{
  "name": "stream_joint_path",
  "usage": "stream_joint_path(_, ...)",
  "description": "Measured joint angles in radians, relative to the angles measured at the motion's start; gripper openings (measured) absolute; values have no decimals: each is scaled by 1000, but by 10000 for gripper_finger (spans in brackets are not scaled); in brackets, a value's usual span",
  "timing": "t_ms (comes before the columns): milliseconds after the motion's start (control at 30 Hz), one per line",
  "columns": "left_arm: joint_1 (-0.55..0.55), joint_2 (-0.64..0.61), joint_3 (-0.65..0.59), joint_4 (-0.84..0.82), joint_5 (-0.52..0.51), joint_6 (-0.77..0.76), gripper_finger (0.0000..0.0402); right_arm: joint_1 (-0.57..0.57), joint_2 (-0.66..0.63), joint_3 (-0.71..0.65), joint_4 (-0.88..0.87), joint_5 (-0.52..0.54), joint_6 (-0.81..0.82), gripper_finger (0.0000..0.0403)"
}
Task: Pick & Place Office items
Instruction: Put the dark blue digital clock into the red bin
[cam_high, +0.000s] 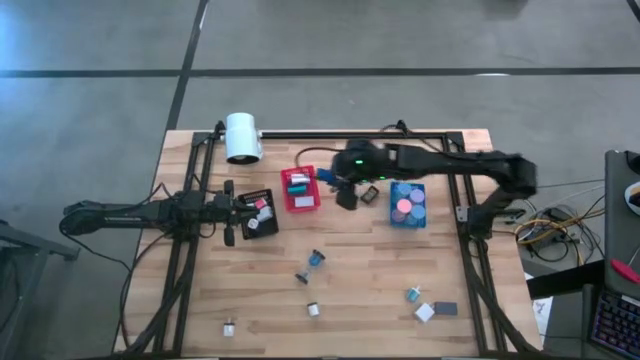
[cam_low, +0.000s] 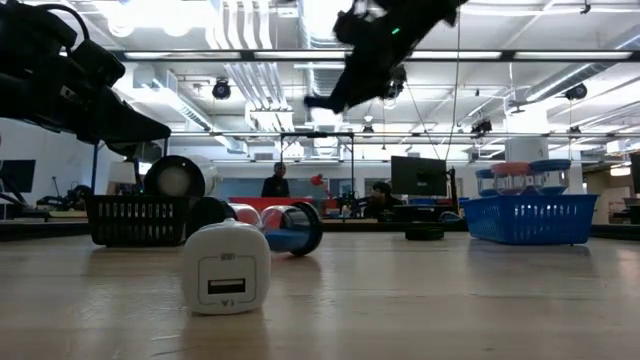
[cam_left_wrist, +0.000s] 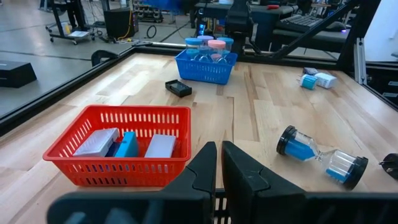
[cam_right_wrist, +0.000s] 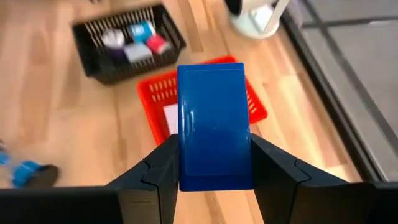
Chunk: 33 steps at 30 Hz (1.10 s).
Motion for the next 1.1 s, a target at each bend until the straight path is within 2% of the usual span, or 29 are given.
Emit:
stream_joint_path(300,0,0,0,0,0,0,28,-28,306,235,-71,-2,-79,148)
stream_joint_path(600,0,0,-3,3,0,6,28,-33,511,400,-182,0,-106,148)
stream_joint_path(1100,0,4,-3,3,1,11,28,-33,557,416,-199,0,-101,158)
